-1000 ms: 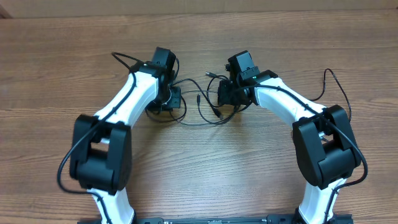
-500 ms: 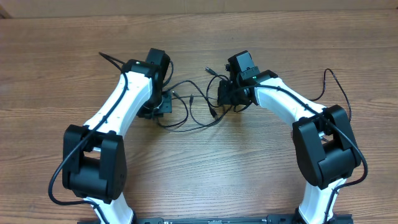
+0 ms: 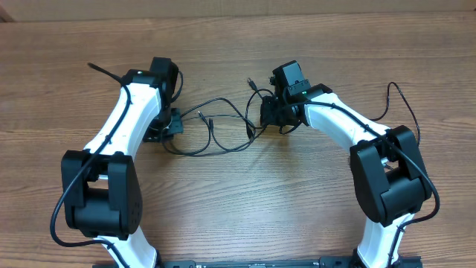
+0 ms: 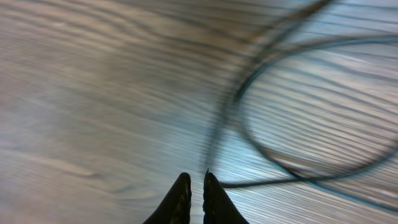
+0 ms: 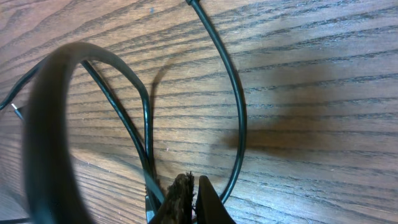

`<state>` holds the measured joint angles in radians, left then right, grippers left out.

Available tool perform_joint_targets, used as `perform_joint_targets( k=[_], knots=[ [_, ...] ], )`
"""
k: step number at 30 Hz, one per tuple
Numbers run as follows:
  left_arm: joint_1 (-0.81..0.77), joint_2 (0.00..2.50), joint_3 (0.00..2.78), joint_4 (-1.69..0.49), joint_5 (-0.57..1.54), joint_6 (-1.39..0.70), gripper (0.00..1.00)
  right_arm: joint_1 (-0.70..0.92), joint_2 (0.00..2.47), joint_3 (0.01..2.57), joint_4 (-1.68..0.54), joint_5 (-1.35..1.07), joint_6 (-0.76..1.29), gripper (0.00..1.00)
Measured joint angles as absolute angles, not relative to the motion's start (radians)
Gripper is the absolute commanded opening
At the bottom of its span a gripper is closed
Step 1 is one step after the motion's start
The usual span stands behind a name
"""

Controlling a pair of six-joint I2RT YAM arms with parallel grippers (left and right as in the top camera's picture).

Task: Untangle cables

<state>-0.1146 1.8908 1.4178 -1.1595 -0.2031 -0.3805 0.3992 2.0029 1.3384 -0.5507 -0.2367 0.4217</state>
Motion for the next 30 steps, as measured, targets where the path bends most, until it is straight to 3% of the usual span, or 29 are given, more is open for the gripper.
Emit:
perform_joint_targets(
  k=[3,4,5,9,12,16,28,30],
  knots=[
    [-0.085,1.891,1.406,-1.163,-0.237,-0.390,0.17,0.399,2.003,1.338,-0.551,-0.237,0.421,0.04],
    [-0.076,1.891,1.404,-1.163,-0.238,-0.390,0.21,0.399,2.003,1.338,-0.551,-0.236,0.421,0.04],
    [-0.068,1.891,1.399,-1.159,-0.237,-0.390,0.32,0.399,2.003,1.338,-0.551,-0.236,0.421,0.04],
    [-0.044,1.891,1.364,-1.121,-0.214,-0.390,0.43,0.399,2.003,1.338,-0.551,-0.237,0.421,0.04],
    [-0.044,1.891,1.324,-1.076,-0.108,-0.307,0.67,0.399,2.003,1.338,-0.551,-0.237,0.421,0.04],
    [-0.044,1.891,1.298,-1.029,0.012,-0.196,0.88,0.399,2.003,1.338,-0.551,-0.237,0.421,0.04],
    [-0.044,1.874,1.143,-0.767,0.083,-0.210,0.84,0.399,2.003,1.338,-0.550,-0.236,0.421,0.04],
    [-0.044,1.866,1.132,-0.744,0.087,-0.215,0.77,0.399,2.003,1.338,-0.550,-0.236,0.421,0.04]
  ],
)
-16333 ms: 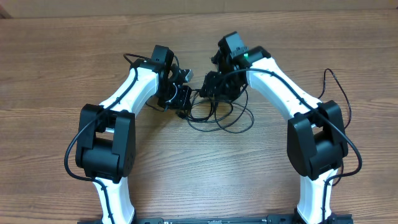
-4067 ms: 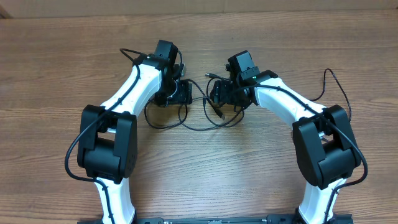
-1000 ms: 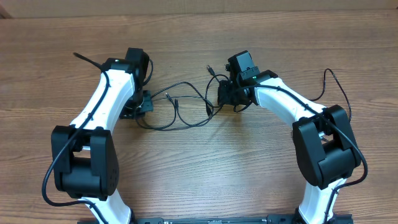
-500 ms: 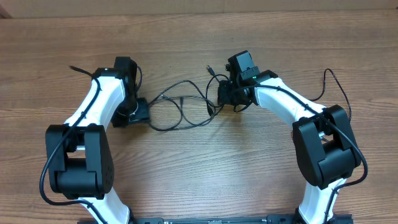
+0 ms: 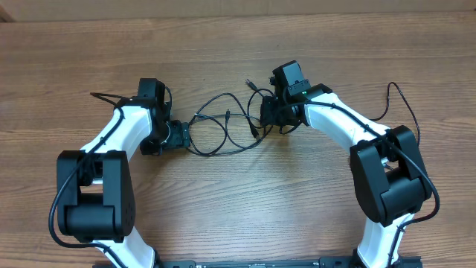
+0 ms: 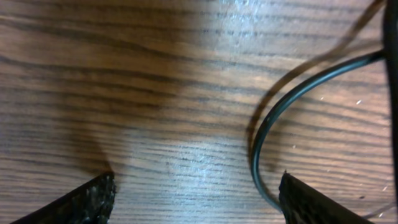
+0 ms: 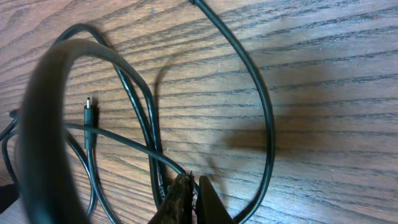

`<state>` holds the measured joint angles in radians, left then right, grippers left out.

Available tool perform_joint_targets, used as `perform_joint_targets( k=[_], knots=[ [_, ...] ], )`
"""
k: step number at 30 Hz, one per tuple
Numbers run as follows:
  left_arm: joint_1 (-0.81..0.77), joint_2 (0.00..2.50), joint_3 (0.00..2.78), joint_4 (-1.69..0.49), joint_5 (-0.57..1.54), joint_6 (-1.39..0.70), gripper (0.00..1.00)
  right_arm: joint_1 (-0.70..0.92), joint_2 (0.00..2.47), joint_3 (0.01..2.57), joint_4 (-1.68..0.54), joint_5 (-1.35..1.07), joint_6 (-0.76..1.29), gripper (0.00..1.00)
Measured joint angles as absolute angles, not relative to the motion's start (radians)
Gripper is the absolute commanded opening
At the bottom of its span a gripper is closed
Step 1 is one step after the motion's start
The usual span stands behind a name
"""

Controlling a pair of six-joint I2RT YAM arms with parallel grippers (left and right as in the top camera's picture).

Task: Untangle cables

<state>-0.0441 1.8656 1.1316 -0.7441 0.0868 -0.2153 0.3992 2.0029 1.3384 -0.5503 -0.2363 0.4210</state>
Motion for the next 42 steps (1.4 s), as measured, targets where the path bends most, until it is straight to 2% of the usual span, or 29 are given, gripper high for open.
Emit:
perform_joint_targets(
  k=[3,10,14,21,29,35,37,39,40,42],
  knots=[
    [-0.044,1.861,1.126,-0.746,0.087,-0.221,0.77,0.399,2.003,1.338,-0.551,-0.236,0.421,0.04],
    [-0.031,1.872,1.222,-1.042,0.011,-0.239,0.79,0.399,2.003,1.338,-0.550,-0.236,0.421,0.04],
    [-0.020,1.872,1.359,-1.110,-0.002,-0.244,0.81,0.399,2.003,1.338,-0.549,-0.236,0.421,0.04],
    [-0.033,1.872,1.401,-1.057,0.078,-0.249,0.82,0.399,2.003,1.338,-0.546,-0.236,0.421,0.04],
    [-0.059,1.872,1.356,-0.953,0.142,-0.287,0.76,0.399,2.003,1.338,-0.546,-0.236,0.421,0.04],
    [-0.112,1.872,1.225,-0.824,0.163,-0.334,0.54,0.399,2.003,1.338,-0.545,-0.237,0.421,0.04],
    [-0.130,1.872,1.191,-0.790,0.166,-0.344,0.41,0.399,2.003,1.338,-0.546,-0.236,0.422,0.04],
    [-0.146,1.872,1.164,-0.770,0.168,-0.352,0.11,0.399,2.003,1.338,-0.546,-0.236,0.421,0.04],
    [-0.153,1.872,1.157,-0.770,0.169,-0.361,0.04,0.399,2.003,1.338,-0.546,-0.236,0.422,0.04],
    [-0.163,1.872,1.152,-0.772,0.169,-0.363,0.04,0.399,2.003,1.338,-0.546,-0.236,0.421,0.04]
  ],
)
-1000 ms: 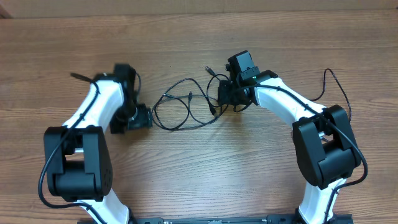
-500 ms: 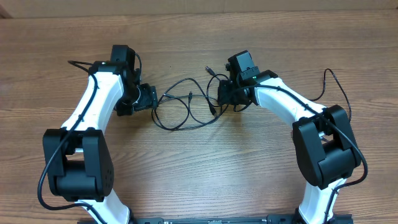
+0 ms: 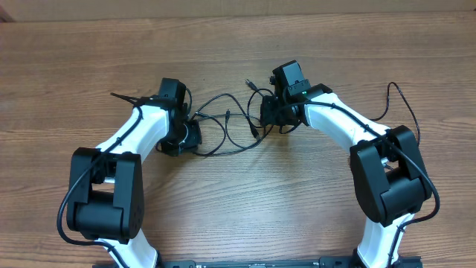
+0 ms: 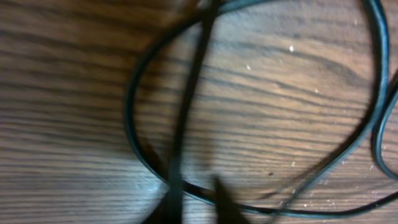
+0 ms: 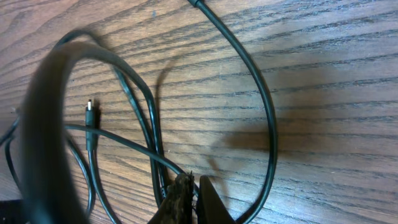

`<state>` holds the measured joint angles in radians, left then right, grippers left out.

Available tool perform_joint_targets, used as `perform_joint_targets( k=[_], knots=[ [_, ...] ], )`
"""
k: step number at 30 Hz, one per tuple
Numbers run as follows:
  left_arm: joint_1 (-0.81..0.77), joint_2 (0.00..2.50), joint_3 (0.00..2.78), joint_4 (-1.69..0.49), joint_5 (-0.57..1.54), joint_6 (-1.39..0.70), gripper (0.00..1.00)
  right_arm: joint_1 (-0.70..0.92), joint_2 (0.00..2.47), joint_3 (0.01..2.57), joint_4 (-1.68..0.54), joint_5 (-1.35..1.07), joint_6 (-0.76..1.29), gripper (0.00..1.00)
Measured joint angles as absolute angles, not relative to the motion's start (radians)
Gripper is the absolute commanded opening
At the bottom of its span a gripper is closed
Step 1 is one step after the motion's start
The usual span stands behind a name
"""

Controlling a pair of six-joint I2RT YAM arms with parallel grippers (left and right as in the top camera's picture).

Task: Untangle cables

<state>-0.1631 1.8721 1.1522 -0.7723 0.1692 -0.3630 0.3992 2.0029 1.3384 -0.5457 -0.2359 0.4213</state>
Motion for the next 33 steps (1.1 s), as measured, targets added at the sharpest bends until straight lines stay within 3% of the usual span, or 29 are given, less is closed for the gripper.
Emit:
perform_joint_targets(
  k=[11,20,33],
  knots=[
    [-0.084,1.840,1.390,-1.037,0.136,-0.349,0.04,0.399,2.003,1.338,-0.545,-0.228,0.421,0.04],
    [0.055,1.584,1.715,-1.110,0.102,-0.346,0.04,0.400,2.003,1.339,-0.528,-0.240,0.424,0.04],
    [0.257,1.298,1.738,-1.103,0.160,-0.455,0.04,0.394,2.003,1.474,-0.645,-0.341,0.442,0.04]
  ],
)
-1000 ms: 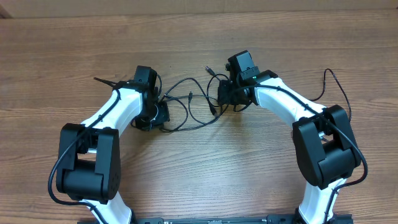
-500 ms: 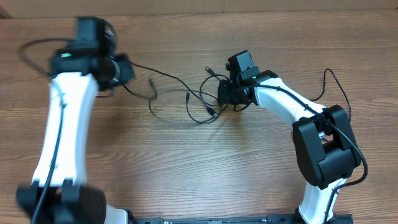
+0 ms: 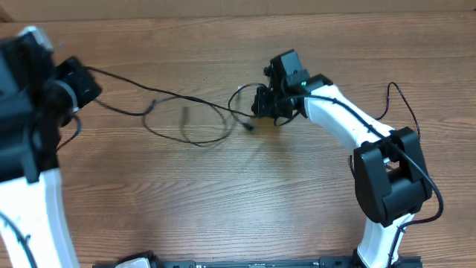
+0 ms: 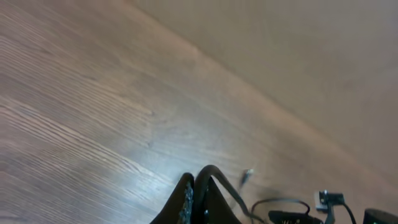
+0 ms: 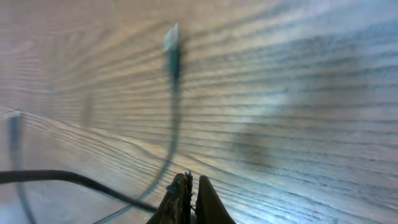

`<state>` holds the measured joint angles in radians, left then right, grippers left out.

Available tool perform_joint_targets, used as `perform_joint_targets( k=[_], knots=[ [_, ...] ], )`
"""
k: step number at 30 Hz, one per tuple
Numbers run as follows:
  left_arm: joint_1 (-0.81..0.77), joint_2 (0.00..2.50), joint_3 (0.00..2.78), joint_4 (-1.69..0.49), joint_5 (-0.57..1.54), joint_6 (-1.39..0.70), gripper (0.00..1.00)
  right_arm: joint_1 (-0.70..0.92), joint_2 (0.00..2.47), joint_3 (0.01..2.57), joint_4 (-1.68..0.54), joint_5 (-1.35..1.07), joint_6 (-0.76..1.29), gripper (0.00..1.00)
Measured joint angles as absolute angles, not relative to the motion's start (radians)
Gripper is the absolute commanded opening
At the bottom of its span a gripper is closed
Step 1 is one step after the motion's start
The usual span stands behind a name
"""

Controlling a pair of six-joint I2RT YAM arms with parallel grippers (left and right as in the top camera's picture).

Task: Untangle cables

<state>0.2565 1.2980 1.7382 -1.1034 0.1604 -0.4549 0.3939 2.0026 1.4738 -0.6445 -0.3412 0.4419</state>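
Note:
Thin black cables [image 3: 165,95] run stretched across the wooden table between both grippers, with a slack loop [image 3: 195,138] sagging in the middle. My left gripper [image 3: 86,73] is raised high at the far left and is shut on a cable [image 4: 215,172] that arches over its fingertips [image 4: 188,186]. At the table's middle, my right gripper [image 3: 257,109] is shut on the other end, with a dark strand [image 5: 56,177] leading off to the left. A loose plug [image 5: 172,38] lies ahead of the right gripper [image 5: 190,183], blurred.
The wooden table [image 3: 223,201] runs to a far edge against a plain wall [image 4: 298,56]. The right arm's own thin wire [image 3: 392,93] loops beside its forearm. The left arm's white links [image 3: 30,186] fill the overhead view's left side.
My left gripper was low over the tangle's left loops. Now it is high at the far left, shut on a cable. The bunched loops are drawn out into a long line. The right gripper shifted slightly.
My left gripper was shut at the tangle's left edge while the right stayed shut on a strand at its right. Then the left stood open on the table, then sat over a loop. Now the cables are stretched between both grippers.

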Motion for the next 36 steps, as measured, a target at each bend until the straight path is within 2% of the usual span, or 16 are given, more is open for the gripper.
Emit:
perform_joint_targets(
  k=[6,16,22,25,26,28,31,33,36],
  knots=[
    [0.291,1.237,1.738,-1.120,0.168,-0.473,0.04,0.333,2.000,1.575,-0.721,-0.331,0.444,0.04],
    [0.291,1.286,1.738,-1.188,0.173,-0.473,0.04,0.240,2.000,1.578,-0.768,0.004,0.479,0.04],
    [0.293,1.339,1.738,-1.228,0.160,-0.464,0.04,0.120,2.000,1.578,-0.756,0.121,0.483,0.04],
    [0.300,1.375,1.738,-1.253,0.152,-0.451,0.04,0.069,2.000,1.578,-0.752,0.110,0.481,0.13],
    [0.304,1.389,1.739,-1.258,0.141,-0.445,0.04,0.056,2.000,1.578,-0.752,0.101,0.478,0.25],
    [0.321,1.419,1.741,-1.267,0.130,-0.438,0.04,0.031,2.002,1.576,-0.754,0.062,0.477,0.41],
    [0.336,1.464,1.742,-1.290,0.137,-0.411,0.04,0.012,2.003,1.574,-0.760,-0.035,0.469,0.59],
    [0.336,1.501,1.743,-1.303,0.159,-0.389,0.04,0.017,2.003,1.572,-0.762,-0.099,0.470,0.64],
    [0.335,1.559,1.744,-1.321,0.205,-0.355,0.04,0.043,2.004,1.570,-0.781,-0.184,0.467,0.66]
  ],
)
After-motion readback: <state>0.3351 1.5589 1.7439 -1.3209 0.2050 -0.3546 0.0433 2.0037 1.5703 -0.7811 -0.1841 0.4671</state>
